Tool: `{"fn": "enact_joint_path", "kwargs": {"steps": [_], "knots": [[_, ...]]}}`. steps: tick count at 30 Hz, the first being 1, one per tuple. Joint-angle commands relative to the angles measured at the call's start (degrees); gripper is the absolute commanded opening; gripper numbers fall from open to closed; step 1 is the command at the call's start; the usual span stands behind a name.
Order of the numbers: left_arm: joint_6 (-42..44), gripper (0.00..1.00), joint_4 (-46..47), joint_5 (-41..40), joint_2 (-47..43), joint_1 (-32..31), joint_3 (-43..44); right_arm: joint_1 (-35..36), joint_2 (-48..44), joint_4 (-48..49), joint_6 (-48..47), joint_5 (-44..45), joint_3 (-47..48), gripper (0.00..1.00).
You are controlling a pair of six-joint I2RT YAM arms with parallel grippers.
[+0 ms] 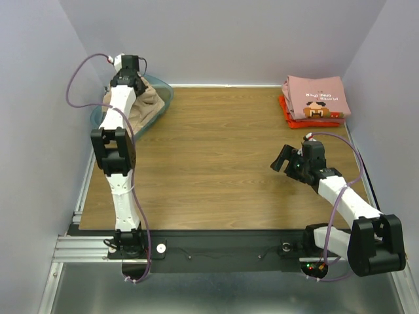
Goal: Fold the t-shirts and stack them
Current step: Grab the tshirt from the pile, then move the tshirt to the center of the board
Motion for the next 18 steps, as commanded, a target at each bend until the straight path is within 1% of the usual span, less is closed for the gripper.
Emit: {"fn": "enact_joint_path", "kwargs": {"steps": [1,2,4,5,7,8,9,10,13,14,15,16,18], "knots": [[2.0,0.0,5.1,-2.7,-17.4,-1.4,3.7,0.0,-1.2,2.3,-0.7,-1.0,1.2,1.0],[2.2,0.0,5.6,-2.8,-21.0,-1.4,3.6,0.0,-1.6,2.3,-0.6,-1.2,1.2,1.0],[2.2,0.0,7.1,-2.7,-24.7,-1.5,3.7,0.0,-2.0,2.3,-0.7,-1.5,1.1,1.0],[2.4,0.0,7.7,-2.4,-28.4,-1.6,3.7,-0.1,-2.4,2.4,-0.6,-1.7,1.1,1.0],[2.6,0.0,9.9,-1.2,-32.1,-2.0,3.5,0.0,-3.0,2.3,-0.7,-2.1,1.1,1.0],[2.9,0.0,10.8,0.0,-35.9,-2.6,3.3,0.0,-3.1,2.3,-0.6,-2.4,1.1,1.0],[2.9,0.0,12.9,3.0,-39.9,-3.4,2.2,0.0,-3.6,2.3,-0.6,-2.5,1.1,1.0],[2.9,0.0,12.9,5.1,-39.9,-3.4,2.2,0.0,-3.8,2.3,-0.6,-2.5,1.1,1.0],[4.4,0.0,20.0,12.0,-47.0,-7.2,-0.4,0.0,-4.6,2.4,-0.2,-2.9,1.4,1.0],[5.9,0.0,20.6,15.4,-48.9,-11.4,-0.3,0.0,-4.7,2.4,-0.2,-2.9,1.5,1.0],[7.6,0.0,20.9,17.7,-49.7,-13.4,0.7,0.0,-4.7,2.4,-0.1,-2.9,1.8,1.0],[7.3,0.0,21.7,22.2,-50.3,-15.2,1.0,0.0,-5.1,2.4,0.3,-2.9,2.0,1.0],[7.2,0.0,23.6,28.2,-51.8,-18.8,0.5,0.0,-5.7,2.4,0.5,-2.9,1.9,1.0]]}}
